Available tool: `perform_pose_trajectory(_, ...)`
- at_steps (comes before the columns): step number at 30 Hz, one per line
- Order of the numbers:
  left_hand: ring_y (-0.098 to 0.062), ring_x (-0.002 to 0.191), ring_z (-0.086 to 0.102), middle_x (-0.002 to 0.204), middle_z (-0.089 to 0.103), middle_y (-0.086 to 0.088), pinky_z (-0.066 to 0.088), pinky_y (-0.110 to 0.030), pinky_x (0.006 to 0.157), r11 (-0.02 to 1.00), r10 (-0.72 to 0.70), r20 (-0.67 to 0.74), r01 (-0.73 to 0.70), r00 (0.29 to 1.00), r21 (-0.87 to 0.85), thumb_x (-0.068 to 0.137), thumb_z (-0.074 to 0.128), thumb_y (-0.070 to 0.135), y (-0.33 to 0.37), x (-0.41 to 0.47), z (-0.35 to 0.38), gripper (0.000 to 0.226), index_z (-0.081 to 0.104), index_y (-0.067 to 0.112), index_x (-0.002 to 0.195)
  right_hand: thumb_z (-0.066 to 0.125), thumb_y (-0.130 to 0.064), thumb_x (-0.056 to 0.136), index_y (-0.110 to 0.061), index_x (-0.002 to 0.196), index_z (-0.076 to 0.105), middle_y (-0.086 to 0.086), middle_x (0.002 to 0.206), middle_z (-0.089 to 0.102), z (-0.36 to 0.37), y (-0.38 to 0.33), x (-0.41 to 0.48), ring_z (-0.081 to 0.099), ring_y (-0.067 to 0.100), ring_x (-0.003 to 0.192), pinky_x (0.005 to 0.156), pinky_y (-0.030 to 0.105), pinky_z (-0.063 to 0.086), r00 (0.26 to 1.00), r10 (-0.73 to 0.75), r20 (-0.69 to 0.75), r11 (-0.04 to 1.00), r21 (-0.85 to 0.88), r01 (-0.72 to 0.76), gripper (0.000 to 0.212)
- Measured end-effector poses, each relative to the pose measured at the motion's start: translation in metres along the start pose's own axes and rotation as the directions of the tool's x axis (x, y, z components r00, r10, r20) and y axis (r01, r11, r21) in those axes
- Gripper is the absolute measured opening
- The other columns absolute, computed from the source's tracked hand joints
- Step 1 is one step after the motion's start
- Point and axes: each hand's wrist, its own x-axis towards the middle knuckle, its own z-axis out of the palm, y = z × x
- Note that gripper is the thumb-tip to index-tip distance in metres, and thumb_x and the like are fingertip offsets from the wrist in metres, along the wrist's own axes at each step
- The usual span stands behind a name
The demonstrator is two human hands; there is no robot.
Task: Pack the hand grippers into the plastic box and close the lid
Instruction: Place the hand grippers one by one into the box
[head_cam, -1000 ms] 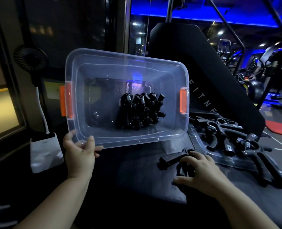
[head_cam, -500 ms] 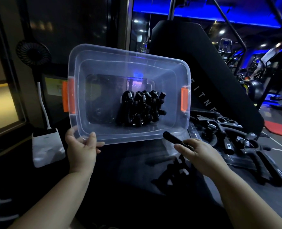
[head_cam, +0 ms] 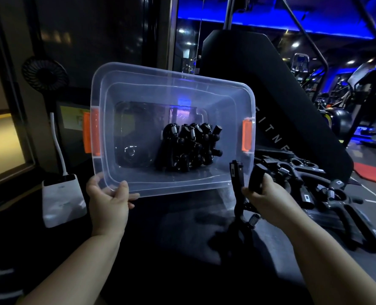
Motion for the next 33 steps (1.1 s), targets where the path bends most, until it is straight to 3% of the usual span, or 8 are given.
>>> perform_pose_trajectory(2,-0.005,0.054,0.067,0.090,0.065,-0.013,0.048,-0.013,0.044,1.000,0.001,0.001,-0.001,1.000,-0.007,0.095,0.053,0.008,0.000,0.000,0.000,0.046,0.031,0.017,0.134,0.062,-0.032,0.085,-0.027,0.102,0.033,-0.002,0.088,0.061,-0.001,0.000,0.001,0.062,0.019,0.072,0.060,0.034,0.046,0.997,0.013,0.072,1.000,0.018,-0.014,0.033)
perform_pose_trajectory(5,-0.006,0.054,0.068,0.089,0.065,-0.012,0.048,-0.013,0.043,1.000,0.005,0.000,-0.005,1.000,-0.006,0.094,0.054,0.008,0.001,0.000,0.001,0.046,0.031,0.017,0.133,0.061,-0.019,0.082,-0.032,0.108,0.035,-0.009,0.089,0.060,-0.002,0.000,0.001,0.065,0.020,0.076,0.071,0.040,0.055,0.991,0.021,0.135,1.000,-0.009,-0.020,0.039)
perform_pose_trajectory(10,-0.008,0.056,0.069,0.088,0.066,-0.013,0.048,-0.014,0.044,1.000,0.005,0.002,-0.005,1.000,-0.017,0.094,0.055,0.008,0.000,0.001,0.000,0.046,0.032,0.017,0.133,0.063,-0.021,0.082,-0.029,0.108,0.045,-0.003,0.088,0.064,-0.003,-0.001,0.000,0.068,0.020,0.069,0.070,0.044,0.059,0.987,0.019,0.158,0.995,-0.095,-0.004,0.032)
perform_pose_trajectory(15,-0.010,0.056,0.069,0.083,0.065,-0.010,0.048,-0.015,0.043,0.999,0.013,0.011,-0.013,1.000,-0.033,0.094,0.055,0.009,0.000,0.001,-0.001,0.045,0.032,0.016,0.132,0.066,-0.018,0.073,-0.035,0.118,0.043,-0.003,0.083,0.064,-0.008,-0.001,-0.005,0.065,0.019,0.073,0.071,0.044,0.058,0.984,-0.003,0.178,0.980,-0.193,0.038,0.053)
perform_pose_trajectory(18,-0.010,0.055,0.068,0.081,0.065,-0.007,0.047,-0.016,0.043,0.999,0.014,0.017,-0.013,1.000,-0.049,0.094,0.054,0.008,-0.001,0.001,-0.001,0.044,0.032,0.016,0.131,0.068,-0.017,0.075,-0.036,0.115,0.044,-0.004,0.079,0.067,-0.009,-0.004,-0.005,0.067,0.018,0.070,0.066,0.044,0.058,0.986,-0.027,0.165,0.990,-0.131,0.049,0.050)
perform_pose_trajectory(22,-0.009,0.053,0.068,0.080,0.064,-0.007,0.046,-0.015,0.042,0.998,0.027,0.025,-0.026,0.999,-0.053,0.094,0.053,0.008,-0.001,0.001,0.000,0.042,0.032,0.015,0.131,0.074,-0.021,0.075,-0.032,0.112,0.047,-0.006,0.079,0.068,-0.014,-0.022,-0.006,0.062,0.010,0.066,0.057,0.027,0.047,0.984,-0.168,0.055,0.986,0.010,0.167,0.047)
perform_pose_trajectory(28,-0.009,0.055,0.068,0.081,0.064,-0.006,0.047,-0.015,0.043,0.998,0.012,0.043,-0.009,0.999,-0.065,0.095,0.053,0.009,0.001,-0.001,-0.002,0.042,0.032,0.016,0.130,0.069,-0.022,0.075,-0.028,0.118,0.045,0.001,0.084,0.067,0.005,-0.062,0.019,0.064,0.023,0.074,0.066,0.037,0.051,0.958,-0.280,-0.063,0.957,0.065,0.284,0.049)
perform_pose_trajectory(33,-0.010,0.054,0.068,0.081,0.064,-0.009,0.045,-0.015,0.042,0.997,0.016,0.049,-0.012,0.999,-0.072,0.094,0.054,0.009,0.002,0.000,-0.002,0.041,0.033,0.016,0.129,0.061,-0.021,0.079,-0.017,0.106,0.040,0.008,0.082,0.062,0.034,-0.104,0.046,0.058,0.026,0.066,0.052,0.031,0.040,0.954,-0.292,-0.075,0.948,0.108,0.298,0.034)
